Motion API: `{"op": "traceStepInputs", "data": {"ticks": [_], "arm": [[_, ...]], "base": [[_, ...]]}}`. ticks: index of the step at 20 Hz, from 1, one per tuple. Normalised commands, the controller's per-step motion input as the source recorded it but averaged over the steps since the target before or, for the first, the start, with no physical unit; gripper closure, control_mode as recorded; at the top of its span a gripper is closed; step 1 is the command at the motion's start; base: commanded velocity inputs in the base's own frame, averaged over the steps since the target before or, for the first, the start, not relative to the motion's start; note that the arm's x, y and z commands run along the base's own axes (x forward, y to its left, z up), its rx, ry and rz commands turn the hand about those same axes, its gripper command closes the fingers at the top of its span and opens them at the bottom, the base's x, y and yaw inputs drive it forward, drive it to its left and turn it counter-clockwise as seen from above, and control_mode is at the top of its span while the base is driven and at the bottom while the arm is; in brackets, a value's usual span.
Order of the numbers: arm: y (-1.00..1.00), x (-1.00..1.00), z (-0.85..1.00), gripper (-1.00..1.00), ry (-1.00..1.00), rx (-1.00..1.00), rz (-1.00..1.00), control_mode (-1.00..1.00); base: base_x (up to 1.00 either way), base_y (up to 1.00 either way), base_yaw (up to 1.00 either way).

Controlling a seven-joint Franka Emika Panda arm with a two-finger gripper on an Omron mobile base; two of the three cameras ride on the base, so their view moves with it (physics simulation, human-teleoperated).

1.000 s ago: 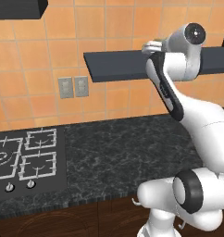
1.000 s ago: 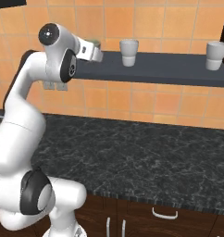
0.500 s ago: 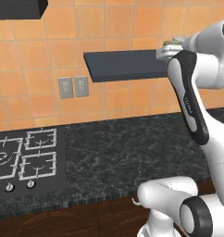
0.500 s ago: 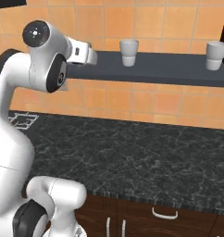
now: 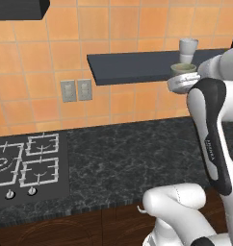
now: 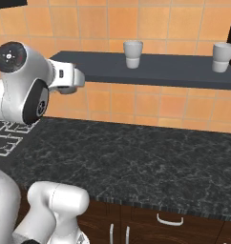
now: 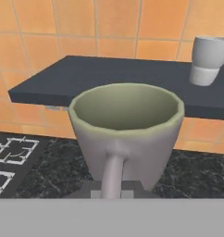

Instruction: Gather all objects into one cabinet and sort the glasses and bowls to opposite sides.

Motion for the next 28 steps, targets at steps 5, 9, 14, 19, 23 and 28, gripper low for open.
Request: {"op": "traceStepInputs", "data": {"ticks": [5, 9, 14, 19, 23, 28], "arm": [[0.03, -0.37, -0.07, 1.0, 0.07, -0.01, 0.0, -1.0], [-0.07, -0.54, -0.28, 1.0, 0.0, 0.0, 0.0, -1.0], [-0.04, -0.31, -0.03, 1.0, 0.0, 0.0, -0.03, -1.0], [-0.17, -0.29, 0.03, 1.0, 0.01, 0.0, -0.03, -1.0], [-0.23, -0.31, 0.0, 1.0, 0.0, 0.0, -0.04, -1.0], [-0.06, -0.27, 0.0, 1.0, 0.02, 0.0, -0.04, -1.0]], "base": [[0.0, 0.0, 0.0], [0.0, 0.0, 0.0], [0.0, 0.0, 0.0], [0.0, 0.0, 0.0], [0.0, 0.0, 0.0], [0.0, 0.0, 0.0]]}}
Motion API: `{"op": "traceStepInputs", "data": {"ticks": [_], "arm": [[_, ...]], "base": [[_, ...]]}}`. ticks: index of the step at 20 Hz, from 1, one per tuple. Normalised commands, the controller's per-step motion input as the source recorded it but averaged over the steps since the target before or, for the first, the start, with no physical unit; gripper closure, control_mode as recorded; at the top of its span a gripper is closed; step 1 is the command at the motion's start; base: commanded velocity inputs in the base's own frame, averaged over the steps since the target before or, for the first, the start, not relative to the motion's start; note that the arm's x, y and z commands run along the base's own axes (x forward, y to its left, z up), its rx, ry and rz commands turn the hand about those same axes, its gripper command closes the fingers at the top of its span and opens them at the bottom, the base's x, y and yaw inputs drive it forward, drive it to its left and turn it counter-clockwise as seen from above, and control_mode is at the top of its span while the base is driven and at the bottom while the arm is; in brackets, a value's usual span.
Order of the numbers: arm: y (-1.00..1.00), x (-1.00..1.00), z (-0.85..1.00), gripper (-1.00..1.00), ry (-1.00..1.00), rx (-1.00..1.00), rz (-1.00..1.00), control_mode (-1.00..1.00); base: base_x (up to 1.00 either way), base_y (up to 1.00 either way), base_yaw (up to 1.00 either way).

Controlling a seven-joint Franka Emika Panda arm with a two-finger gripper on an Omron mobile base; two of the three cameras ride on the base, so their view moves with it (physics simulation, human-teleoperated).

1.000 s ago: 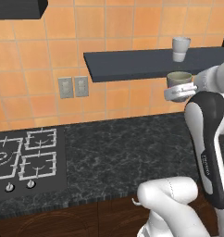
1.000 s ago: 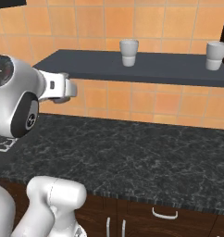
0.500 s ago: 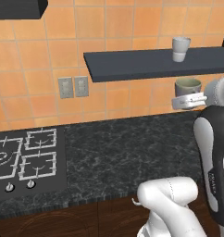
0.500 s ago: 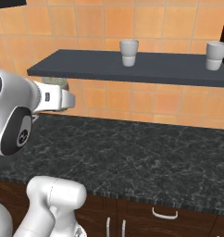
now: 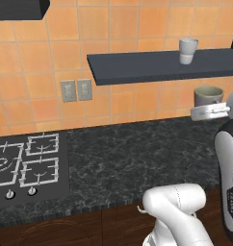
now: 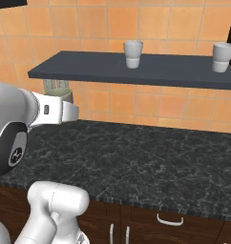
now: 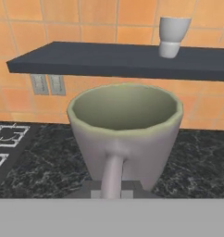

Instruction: Gather all objects into one cabinet and sort the glasses and bowls to opposite sides.

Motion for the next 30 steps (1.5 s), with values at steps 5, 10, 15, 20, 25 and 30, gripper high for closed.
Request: {"op": "traceStepInputs", "data": {"ticks": [5, 10, 15, 20, 25, 30], "arm": [[0.0, -0.01, 0.0, 1.0, 0.0, 0.04, -0.02, -1.0], [0.0, -0.03, 0.0, 1.0, 0.0, 0.04, -0.01, -1.0], [0.0, -0.06, 0.0, 1.0, 0.0, 0.0, 0.0, 1.0], [0.0, 0.0, 0.0, 1.0, 0.0, 0.0, 0.0, 1.0], [0.0, 0.0, 0.0, 1.0, 0.0, 0.0, 0.0, 1.0], [0.0, 0.0, 0.0, 1.0, 0.0, 0.0, 0.0, 1.0]], "base": [[0.0, 0.0, 0.0], [0.0, 0.0, 0.0], [-0.74, -0.13, -0.05], [-0.8, -0.17, -0.55], [-0.07, -0.14, -0.93], [0.0, -0.13, -0.95]]}}
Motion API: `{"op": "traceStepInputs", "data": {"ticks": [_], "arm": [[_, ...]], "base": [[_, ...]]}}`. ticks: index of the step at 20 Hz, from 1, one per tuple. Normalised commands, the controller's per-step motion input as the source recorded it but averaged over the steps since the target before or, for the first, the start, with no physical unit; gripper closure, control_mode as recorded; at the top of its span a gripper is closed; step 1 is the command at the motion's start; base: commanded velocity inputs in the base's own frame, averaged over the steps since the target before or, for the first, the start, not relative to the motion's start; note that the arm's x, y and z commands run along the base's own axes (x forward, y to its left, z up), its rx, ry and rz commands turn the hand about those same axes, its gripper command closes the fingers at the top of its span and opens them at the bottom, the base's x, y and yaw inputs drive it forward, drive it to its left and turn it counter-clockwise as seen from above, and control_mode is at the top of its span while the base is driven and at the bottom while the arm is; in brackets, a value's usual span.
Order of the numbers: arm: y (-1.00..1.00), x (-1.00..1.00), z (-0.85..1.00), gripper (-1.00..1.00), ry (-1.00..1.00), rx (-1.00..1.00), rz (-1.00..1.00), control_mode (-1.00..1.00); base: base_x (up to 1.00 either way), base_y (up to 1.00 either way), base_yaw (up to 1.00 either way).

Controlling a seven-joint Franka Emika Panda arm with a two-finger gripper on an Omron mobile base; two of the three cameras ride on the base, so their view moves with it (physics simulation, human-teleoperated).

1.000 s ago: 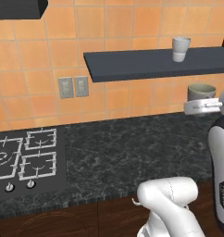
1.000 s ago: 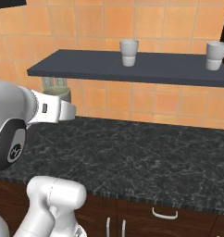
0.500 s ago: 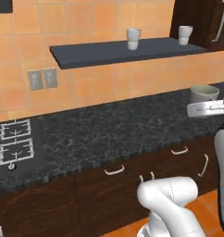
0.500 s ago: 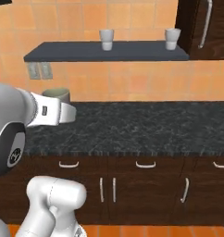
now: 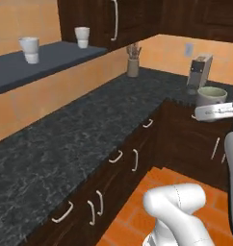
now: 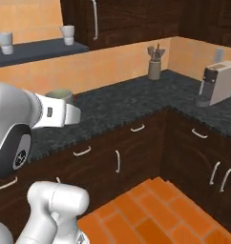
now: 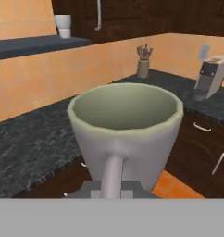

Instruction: Gather all objects into one cabinet and sort the glasses and bowls to opposite sides.

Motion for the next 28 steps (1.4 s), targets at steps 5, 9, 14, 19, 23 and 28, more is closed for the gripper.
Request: {"op": "traceStepInputs", "data": {"ticks": [5, 9, 14, 19, 23, 28], "arm": [[0.0, 0.0, 0.0, 1.0, 0.0, 0.0, 0.0, 1.0], [0.0, 0.0, 0.0, 1.0, 0.0, 0.0, 0.0, 1.0], [0.0, 0.0, 0.0, 1.0, 0.0, 0.0, 0.0, 1.0], [0.0, 0.0, 0.0, 1.0, 0.0, 0.0, 0.0, 1.0], [0.0, 0.0, 0.0, 1.0, 0.0, 0.0, 0.0, 1.0], [0.0, 0.0, 0.0, 1.0, 0.0, 0.0, 0.0, 1.0]], "base": [[0.0, -0.17, -0.92], [0.02, -0.19, -0.86], [0.09, -0.21, -0.81], [0.31, -0.48, -0.7], [0.59, -0.78, -0.56], [0.81, -0.75, -0.29]]}}
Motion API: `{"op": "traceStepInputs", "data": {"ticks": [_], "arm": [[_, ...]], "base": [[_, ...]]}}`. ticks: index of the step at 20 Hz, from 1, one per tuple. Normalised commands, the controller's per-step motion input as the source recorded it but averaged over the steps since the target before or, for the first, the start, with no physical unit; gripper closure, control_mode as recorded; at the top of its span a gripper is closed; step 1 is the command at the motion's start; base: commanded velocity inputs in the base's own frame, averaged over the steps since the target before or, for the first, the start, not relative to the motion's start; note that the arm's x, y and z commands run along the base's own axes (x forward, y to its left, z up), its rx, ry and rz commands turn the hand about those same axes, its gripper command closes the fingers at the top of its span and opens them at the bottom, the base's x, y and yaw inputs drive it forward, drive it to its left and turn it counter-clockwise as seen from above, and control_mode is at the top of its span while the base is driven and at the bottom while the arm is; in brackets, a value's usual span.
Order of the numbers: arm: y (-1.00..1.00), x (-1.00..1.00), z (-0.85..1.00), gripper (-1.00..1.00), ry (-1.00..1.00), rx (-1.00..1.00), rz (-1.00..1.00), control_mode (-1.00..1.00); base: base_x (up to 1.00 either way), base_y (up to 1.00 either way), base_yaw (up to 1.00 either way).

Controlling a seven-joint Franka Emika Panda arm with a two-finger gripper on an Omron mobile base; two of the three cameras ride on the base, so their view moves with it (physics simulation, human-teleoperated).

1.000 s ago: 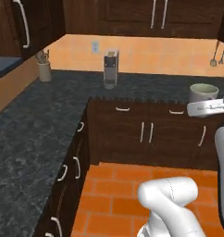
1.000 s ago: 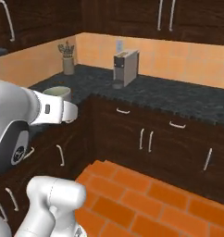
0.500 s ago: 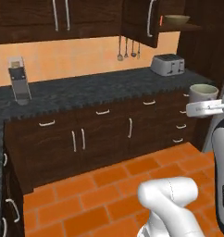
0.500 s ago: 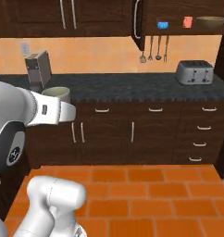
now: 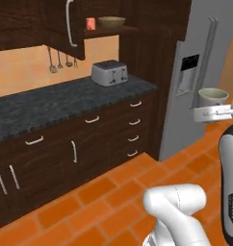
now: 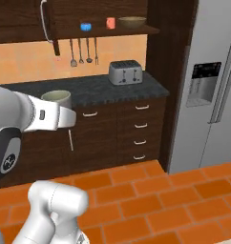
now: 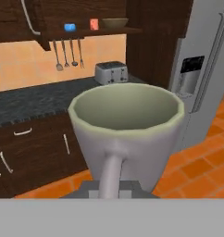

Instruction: Gather all objects into one cabinet and sort the glasses and bowls to opposite sides.

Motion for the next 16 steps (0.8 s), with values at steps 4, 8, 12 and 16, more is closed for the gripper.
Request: {"op": "traceStepInputs", "data": {"ticks": [4, 8, 12, 16], "arm": [[0.0, 0.0, 0.0, 1.0, 0.0, 0.0, 0.0, 1.0], [0.0, 0.0, 0.0, 1.0, 0.0, 0.0, 0.0, 1.0], [0.0, 0.0, 0.0, 1.0, 0.0, 0.0, 0.0, 1.0], [0.0, 0.0, 0.0, 1.0, 0.0, 0.0, 0.0, 1.0]], "base": [[1.0, -0.15, 0.01], [1.0, -0.04, 0.19], [1.0, -0.36, 0.37], [0.83, -0.38, 0.42]]}}
